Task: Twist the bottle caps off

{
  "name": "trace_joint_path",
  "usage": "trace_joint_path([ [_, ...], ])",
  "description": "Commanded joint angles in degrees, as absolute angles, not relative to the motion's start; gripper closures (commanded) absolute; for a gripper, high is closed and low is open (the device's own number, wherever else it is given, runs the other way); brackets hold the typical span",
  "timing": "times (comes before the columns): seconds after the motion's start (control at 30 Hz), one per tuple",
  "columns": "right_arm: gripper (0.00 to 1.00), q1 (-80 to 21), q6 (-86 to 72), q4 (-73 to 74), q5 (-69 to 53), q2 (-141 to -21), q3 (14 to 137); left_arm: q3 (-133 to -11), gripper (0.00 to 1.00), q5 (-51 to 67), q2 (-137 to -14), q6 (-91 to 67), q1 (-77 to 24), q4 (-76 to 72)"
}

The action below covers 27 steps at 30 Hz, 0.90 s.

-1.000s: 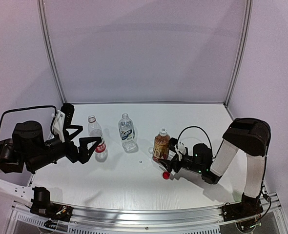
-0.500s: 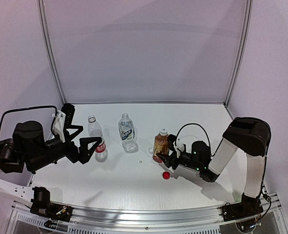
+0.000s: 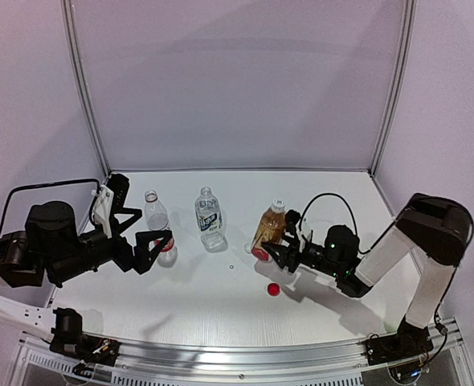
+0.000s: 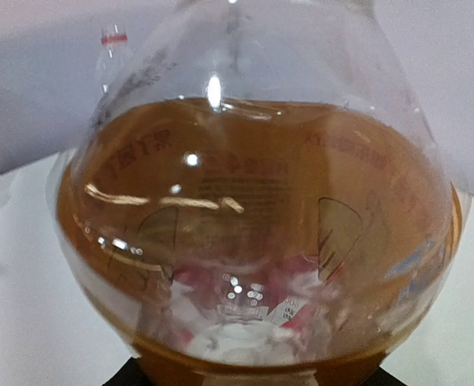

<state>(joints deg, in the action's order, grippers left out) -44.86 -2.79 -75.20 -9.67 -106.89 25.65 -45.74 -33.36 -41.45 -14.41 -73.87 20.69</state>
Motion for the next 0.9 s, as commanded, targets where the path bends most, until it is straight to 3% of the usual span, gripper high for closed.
trace_joint_path([
  [0.0, 0.46, -45.8, -6.8, -63.1, -10.2, -93.3, 27.5, -43.3, 0.01, -24.2, -42.1, -9.1, -73.1, 15.7],
  [0.13, 0.46, -49.1, -8.5, -41.4, -8.8, -82.1, 32.0, -43.4, 0.01, -17.8, -42.5, -8.2, -72.6, 13.9],
  [0.33, 0.45, -55.5, -10.8, -20.1, -8.8, -73.7, 37.6, -46.8, 0.01, -11.2, -44.5, -6.9, -71.9, 11.6],
  [0.6, 0.46, -56.2, -17.7, -11.6, -13.5, -63.9, 38.8, -55.8, 0.03, -0.6, -52.5, -5.4, -66.2, 11.1],
  [0.87, 0.46, -63.1, -22.3, -2.0, -10.8, -66.5, 45.4, -62.7, 0.05, 6.7, -60.5, -6.9, -63.6, 10.7],
])
